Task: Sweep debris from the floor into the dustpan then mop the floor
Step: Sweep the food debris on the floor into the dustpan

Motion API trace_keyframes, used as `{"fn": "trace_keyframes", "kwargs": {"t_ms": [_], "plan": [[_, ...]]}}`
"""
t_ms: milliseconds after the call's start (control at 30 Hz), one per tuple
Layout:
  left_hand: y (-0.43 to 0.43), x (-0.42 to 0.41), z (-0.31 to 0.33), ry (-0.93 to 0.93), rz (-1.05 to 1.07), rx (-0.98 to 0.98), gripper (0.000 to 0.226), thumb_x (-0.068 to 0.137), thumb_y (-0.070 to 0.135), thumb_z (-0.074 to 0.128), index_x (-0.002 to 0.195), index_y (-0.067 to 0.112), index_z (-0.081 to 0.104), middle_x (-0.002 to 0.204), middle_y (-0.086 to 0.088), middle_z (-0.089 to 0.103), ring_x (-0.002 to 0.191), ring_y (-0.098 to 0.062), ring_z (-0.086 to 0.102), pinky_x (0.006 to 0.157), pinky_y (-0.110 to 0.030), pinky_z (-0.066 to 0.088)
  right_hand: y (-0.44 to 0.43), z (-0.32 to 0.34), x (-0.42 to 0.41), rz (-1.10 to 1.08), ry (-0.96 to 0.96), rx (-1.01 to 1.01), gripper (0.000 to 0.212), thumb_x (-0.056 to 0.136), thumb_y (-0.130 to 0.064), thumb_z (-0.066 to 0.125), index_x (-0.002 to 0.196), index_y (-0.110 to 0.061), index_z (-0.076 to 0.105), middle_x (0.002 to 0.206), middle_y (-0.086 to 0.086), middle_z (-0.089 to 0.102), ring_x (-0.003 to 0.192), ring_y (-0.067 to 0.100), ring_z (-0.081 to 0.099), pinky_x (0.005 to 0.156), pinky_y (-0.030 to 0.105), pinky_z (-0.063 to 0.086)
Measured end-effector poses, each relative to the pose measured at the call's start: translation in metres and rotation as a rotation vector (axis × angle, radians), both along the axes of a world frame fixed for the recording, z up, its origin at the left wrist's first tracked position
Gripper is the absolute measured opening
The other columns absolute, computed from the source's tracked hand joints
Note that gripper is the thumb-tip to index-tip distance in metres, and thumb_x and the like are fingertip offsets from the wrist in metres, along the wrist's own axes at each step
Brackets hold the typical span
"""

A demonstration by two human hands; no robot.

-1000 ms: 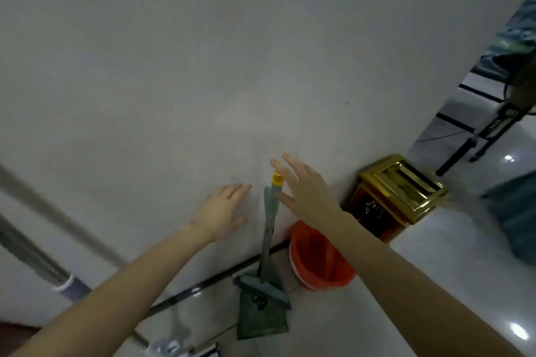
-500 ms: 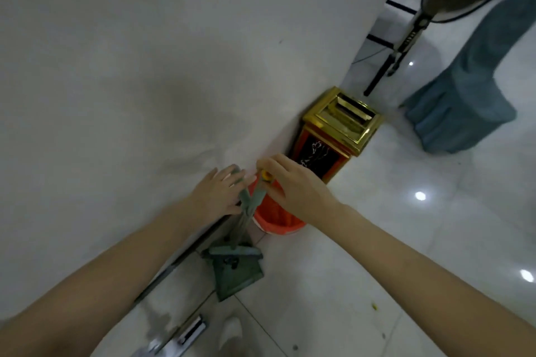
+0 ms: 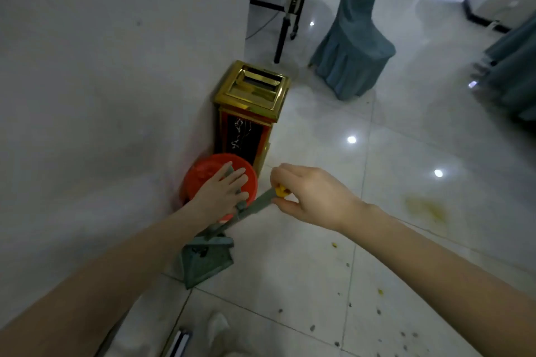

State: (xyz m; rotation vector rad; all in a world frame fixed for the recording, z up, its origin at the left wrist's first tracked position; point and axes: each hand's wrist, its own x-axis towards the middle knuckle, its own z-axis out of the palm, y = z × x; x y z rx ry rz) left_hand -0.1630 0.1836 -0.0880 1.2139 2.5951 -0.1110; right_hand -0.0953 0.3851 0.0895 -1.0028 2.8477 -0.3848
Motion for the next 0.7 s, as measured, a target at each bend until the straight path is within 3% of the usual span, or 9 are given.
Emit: {"fn": "trace_keyframes", "kwargs": {"t_ms": [67,133,267,367,433,500,600,700], "plan": [[0.014,0.004,0.000,0.128,-0.156,-0.174,0.049,0.101,0.045,0.028,0.145,0.023,0.031,0.156,-0.007,0.023,0.148,-0.029,0.009,0.118,-0.047,-0.008,0.014,0.002,0.011,-0.018,0.010,0.078,0.018,0.084,-0.014,0.066,0.100,-0.009,0.058,0.087,0.005,0.060,0.072,0.023,0.058,0.057,0.038,0.052],[0.025,0.009,-0.002,0.160,-0.188,-0.205,0.043,0.099,0.039,0.037,0.138,0.022,0.036,0.144,-0.008,0.040,0.142,-0.033,0.024,0.116,-0.055,-0.005,0.028,0.003,0.020,-0.040,0.034,0.179,0.014,0.084,-0.014,0.062,0.097,-0.013,0.057,0.083,0.002,0.060,0.069,0.022,0.056,0.059,0.034,0.049],[0.060,0.032,-0.004,0.280,-0.337,-0.106,0.031,0.093,0.045,0.046,0.117,0.025,0.055,0.111,-0.001,0.063,0.108,-0.027,0.059,0.115,-0.053,0.021,0.049,-0.004,0.039,-0.068,0.048,0.561,0.010,0.089,-0.011,0.056,0.093,-0.019,0.060,0.079,-0.003,0.057,0.064,0.019,0.052,0.074,0.029,0.041],[0.089,0.058,-0.010,0.323,-0.422,-0.100,0.035,0.092,0.048,0.044,0.117,0.027,0.055,0.099,-0.001,0.067,0.089,-0.026,0.065,0.101,-0.046,0.043,0.061,-0.013,0.062,-0.078,-0.042,0.809,0.017,0.093,-0.009,0.054,0.098,-0.020,0.065,0.074,-0.002,0.051,0.061,0.018,0.047,0.066,0.030,0.036],[0.105,0.078,-0.016,0.291,-0.426,-0.119,0.041,0.090,0.051,0.046,0.124,0.029,0.051,0.097,-0.002,0.066,0.082,-0.026,0.065,0.081,-0.038,0.050,0.078,-0.022,0.078,-0.093,-0.100,0.856,0.020,0.097,-0.013,0.051,0.111,-0.020,0.064,0.087,0.000,0.062,0.076,0.022,0.060,0.061,0.031,0.038],[0.117,0.097,-0.025,0.232,-0.414,-0.128,0.045,0.094,0.045,0.046,0.137,0.033,0.038,0.103,-0.007,0.063,0.085,-0.029,0.062,0.074,-0.038,0.050,0.100,-0.031,0.095,-0.076,-0.122,0.852,0.030,0.100,-0.019,0.046,0.128,-0.024,0.056,0.099,0.003,0.065,0.086,0.025,0.064,0.058,0.031,0.036],[0.130,0.122,-0.034,0.130,-0.371,-0.078,0.043,0.099,0.030,0.039,0.139,0.029,0.021,0.109,-0.018,0.055,0.088,-0.039,0.056,0.071,-0.046,0.051,0.131,-0.043,0.122,-0.063,-0.145,0.816,0.040,0.103,-0.025,0.041,0.142,-0.031,0.042,0.102,0.005,0.061,0.073,0.024,0.059,0.047,0.029,0.023],[0.146,0.140,-0.032,0.130,-0.392,-0.051,0.039,0.099,0.028,0.036,0.135,0.025,0.022,0.102,-0.020,0.053,0.079,-0.036,0.055,0.065,-0.046,0.052,0.159,-0.053,0.152,-0.098,-0.169,0.779,0.042,0.103,-0.029,0.039,0.145,-0.032,0.036,0.102,0.008,0.058,0.051,0.020,0.035,0.044,0.031,0.016]]}}
